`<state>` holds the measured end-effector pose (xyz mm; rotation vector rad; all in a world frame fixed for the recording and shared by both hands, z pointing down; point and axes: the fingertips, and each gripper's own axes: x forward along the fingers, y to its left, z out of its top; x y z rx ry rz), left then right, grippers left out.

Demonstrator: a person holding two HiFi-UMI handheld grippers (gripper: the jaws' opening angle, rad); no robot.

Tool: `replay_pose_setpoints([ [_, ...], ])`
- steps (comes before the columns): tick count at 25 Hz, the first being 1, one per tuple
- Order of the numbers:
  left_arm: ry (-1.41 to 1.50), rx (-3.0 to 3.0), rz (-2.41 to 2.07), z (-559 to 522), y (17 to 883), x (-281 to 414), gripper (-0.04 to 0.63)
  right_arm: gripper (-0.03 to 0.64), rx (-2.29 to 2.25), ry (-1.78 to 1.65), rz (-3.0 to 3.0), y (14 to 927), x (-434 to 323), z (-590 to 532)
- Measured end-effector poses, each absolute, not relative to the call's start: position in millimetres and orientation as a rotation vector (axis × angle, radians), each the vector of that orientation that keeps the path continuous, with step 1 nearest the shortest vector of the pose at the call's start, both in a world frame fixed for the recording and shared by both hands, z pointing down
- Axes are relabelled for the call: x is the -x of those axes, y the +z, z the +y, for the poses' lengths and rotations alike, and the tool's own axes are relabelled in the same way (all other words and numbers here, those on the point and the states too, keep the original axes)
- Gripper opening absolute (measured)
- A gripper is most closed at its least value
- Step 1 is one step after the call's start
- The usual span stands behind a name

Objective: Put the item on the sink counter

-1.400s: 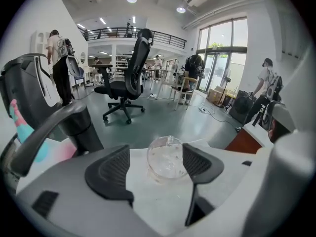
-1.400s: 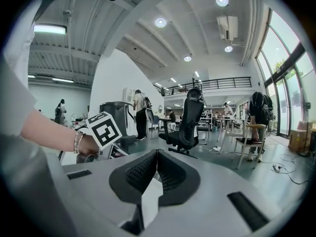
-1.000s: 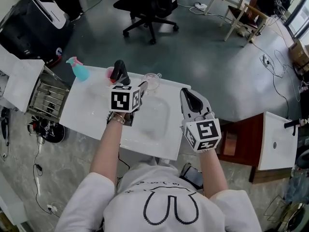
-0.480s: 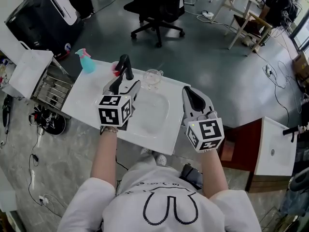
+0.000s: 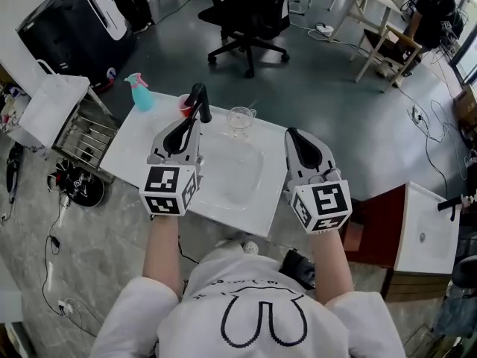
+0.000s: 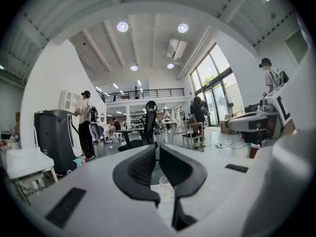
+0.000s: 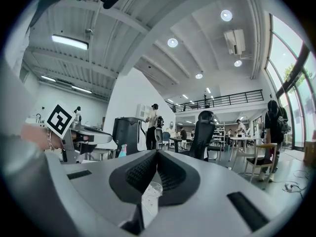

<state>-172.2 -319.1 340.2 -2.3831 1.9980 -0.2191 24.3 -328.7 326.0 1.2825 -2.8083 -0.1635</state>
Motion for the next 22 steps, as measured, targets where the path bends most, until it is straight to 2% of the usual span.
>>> replay_pose_setpoints([
  [2, -0.173, 2.367, 1.978, -314, 333, 175, 0.011, 0.028, -1.284, -0.185, -2.818, 321, -22, -326],
  [9, -0.05, 2.377, 1.896, -305, 305, 184, 0.009, 0.028, -1.314, -0.225, -2.823, 301, -15, -322],
  [22, -0.01, 2.333, 1.759, -310, 258, 187, 0.009, 0.028, -1.509, -0.383, -2.747, 251, -29, -330],
])
